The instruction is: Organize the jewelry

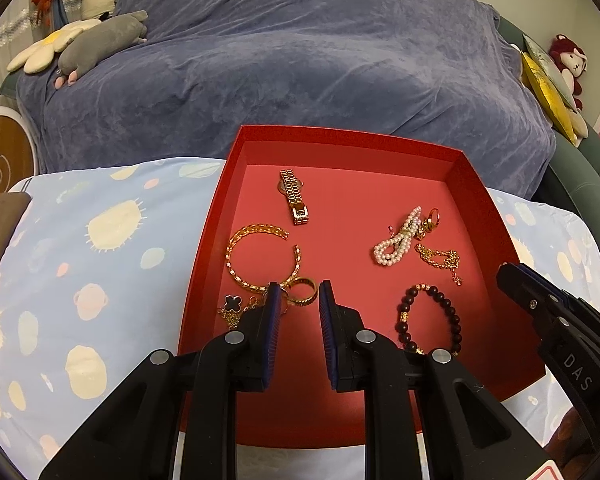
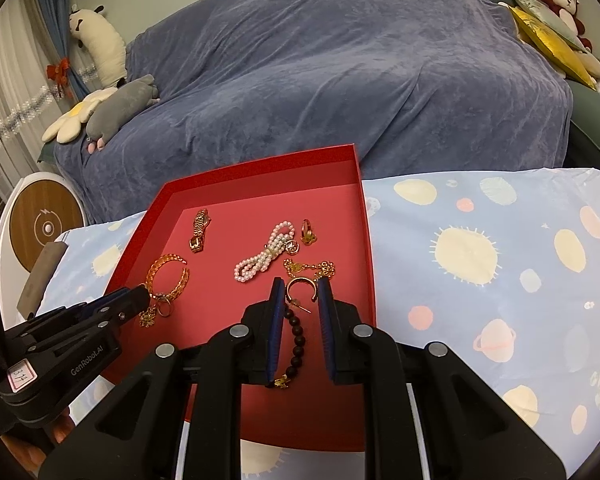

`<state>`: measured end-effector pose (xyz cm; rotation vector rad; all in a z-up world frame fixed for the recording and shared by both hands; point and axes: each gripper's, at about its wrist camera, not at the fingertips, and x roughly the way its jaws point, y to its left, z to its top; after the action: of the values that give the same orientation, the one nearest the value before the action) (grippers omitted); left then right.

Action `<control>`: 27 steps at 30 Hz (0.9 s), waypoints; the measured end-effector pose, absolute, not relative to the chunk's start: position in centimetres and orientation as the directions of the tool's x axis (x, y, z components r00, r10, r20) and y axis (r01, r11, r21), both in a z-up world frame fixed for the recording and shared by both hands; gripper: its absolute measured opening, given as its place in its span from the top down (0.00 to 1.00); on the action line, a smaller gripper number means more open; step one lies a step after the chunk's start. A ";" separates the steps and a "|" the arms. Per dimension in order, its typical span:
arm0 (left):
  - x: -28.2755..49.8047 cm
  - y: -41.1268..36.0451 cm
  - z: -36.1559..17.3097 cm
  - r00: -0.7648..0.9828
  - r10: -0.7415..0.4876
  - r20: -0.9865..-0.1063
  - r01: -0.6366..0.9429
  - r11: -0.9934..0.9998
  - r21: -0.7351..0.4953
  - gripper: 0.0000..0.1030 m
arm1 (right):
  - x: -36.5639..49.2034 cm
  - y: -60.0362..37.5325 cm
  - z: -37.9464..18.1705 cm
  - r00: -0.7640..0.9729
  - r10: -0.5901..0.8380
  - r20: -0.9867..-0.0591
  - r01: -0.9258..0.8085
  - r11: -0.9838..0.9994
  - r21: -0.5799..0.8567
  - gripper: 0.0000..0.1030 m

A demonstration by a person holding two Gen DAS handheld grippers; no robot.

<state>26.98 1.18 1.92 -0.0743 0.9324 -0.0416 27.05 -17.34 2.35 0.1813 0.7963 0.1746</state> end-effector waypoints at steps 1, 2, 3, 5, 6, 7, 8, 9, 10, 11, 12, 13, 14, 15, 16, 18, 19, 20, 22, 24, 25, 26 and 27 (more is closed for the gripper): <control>26.9 1.1 1.8 0.596 -0.066 -0.800 0.001 0.997 -0.082 0.83 | 27.0 -17.3 2.4 0.689 0.220 -0.690 -0.084 0.971 0.226 0.83; 26.9 1.1 1.8 0.597 -0.061 -0.800 -0.002 0.997 -0.078 0.83 | 27.1 -17.4 2.3 0.689 0.221 -0.690 -0.085 0.970 0.227 0.83; 26.8 1.0 1.7 0.596 -0.058 -0.801 -0.003 0.997 -0.074 0.83 | 27.0 -17.4 2.3 0.689 0.222 -0.690 -0.085 0.970 0.226 0.83; 26.8 1.0 1.7 0.595 -0.057 -0.802 -0.004 0.997 -0.074 0.81 | 27.0 -17.4 2.4 0.691 0.221 -0.688 -0.084 0.970 0.227 0.83; 26.8 1.0 1.7 0.595 -0.057 -0.802 -0.004 0.997 -0.074 0.81 | 27.0 -17.4 2.4 0.691 0.222 -0.688 -0.084 0.970 0.228 0.83; 26.9 1.0 1.7 0.596 -0.055 -0.801 -0.005 0.997 -0.072 0.81 | 26.9 -17.4 2.4 0.692 0.220 -0.687 -0.083 0.970 0.227 0.83; 26.8 1.0 1.7 0.595 -0.053 -0.802 -0.006 0.998 -0.070 0.81 | 26.9 -17.4 2.4 0.693 0.220 -0.686 -0.083 0.970 0.227 0.82; 26.7 1.0 1.7 0.596 -0.053 -0.801 -0.006 0.997 -0.070 0.81 | 26.8 -17.4 2.5 0.693 0.221 -0.686 -0.083 0.970 0.228 0.82; 26.6 1.0 1.8 0.598 -0.053 -0.800 -0.007 0.997 -0.071 0.81 | 26.8 -17.3 2.5 0.692 0.222 -0.687 -0.084 0.970 0.229 0.82; 26.5 1.0 1.9 0.600 -0.050 -0.799 -0.008 0.998 -0.069 0.81 | 26.7 -17.3 2.6 0.692 0.222 -0.687 -0.084 0.970 0.229 0.82; 26.4 1.0 2.0 0.603 -0.048 -0.797 -0.007 0.998 -0.066 0.81 | 26.6 -17.3 2.6 0.693 0.223 -0.686 -0.086 0.970 0.228 0.82; 26.3 0.9 2.2 0.606 -0.042 -0.794 -0.009 0.998 -0.059 0.81 | 26.6 -17.2 2.7 0.692 0.223 -0.686 -0.088 0.970 0.227 0.82; 26.0 0.9 2.4 0.612 -0.031 -0.790 -0.012 0.999 -0.049 0.81 | 26.4 -17.2 2.8 0.693 0.223 -0.685 -0.090 0.970 0.225 0.82; 25.7 0.9 2.6 0.619 -0.019 -0.785 -0.014 0.999 -0.035 0.81 | 26.1 -17.1 2.9 0.694 0.223 -0.685 -0.090 0.970 0.226 0.82; 25.5 1.0 2.9 0.623 -0.012 -0.782 -0.015 1.000 -0.027 0.81 | 25.8 -17.0 3.0 0.694 0.227 -0.683 -0.090 0.969 0.230 0.80; 24.8 1.1 3.2 0.625 -0.008 -0.781 -0.015 1.000 -0.022 0.81 | 25.1 -16.8 3.3 0.697 0.228 -0.680 -0.087 0.968 0.235 0.69; 24.3 1.2 3.4 0.626 -0.003 -0.780 -0.017 1.000 -0.017 0.79 | 24.6 -16.6 3.4 0.697 0.229 -0.679 -0.088 0.968 0.237 0.68; 23.8 1.3 3.5 0.628 0.003 -0.778 -0.017 1.000 -0.010 0.74 | 24.2 -16.4 3.5 0.696 0.232 -0.679 -0.088 0.967 0.240 0.68; 22.3 1.5 3.7 0.639 0.023 -0.768 -0.017 1.000 0.015 0.62 | 23.2 -16.2 3.5 0.690 0.243 -0.682 -0.089 0.963 0.253 0.66; 21.0 1.9 3.9 0.645 0.031 -0.763 -0.031 0.999 0.015 0.59 | 22.0 -15.9 3.4 0.684 0.242 -0.688 -0.087 0.964 0.253 0.62; 20.6 2.1 4.0 0.643 0.022 -0.765 -0.034 0.999 0.001 0.59 | 21.5 -15.8 3.3 0.680 0.241 -0.693 -0.090 0.965 0.247 0.62; 19.9 2.4 3.9 0.639 0.014 -0.769 -0.038 0.999 -0.013 0.59 | 21.0 -15.6 3.2 0.675 0.238 -0.699 -0.094 0.967 0.238 0.62; 19.2 2.5 3.9 0.638 0.010 -0.770 -0.041 0.999 -0.021 0.58 | 20.4 -15.4 3.1 0.669 0.236 -0.705 -0.098 0.968 0.231 0.62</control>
<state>19.24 2.51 3.91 -0.0373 0.8790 0.0292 20.39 -15.44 3.14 0.1799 0.8174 0.1894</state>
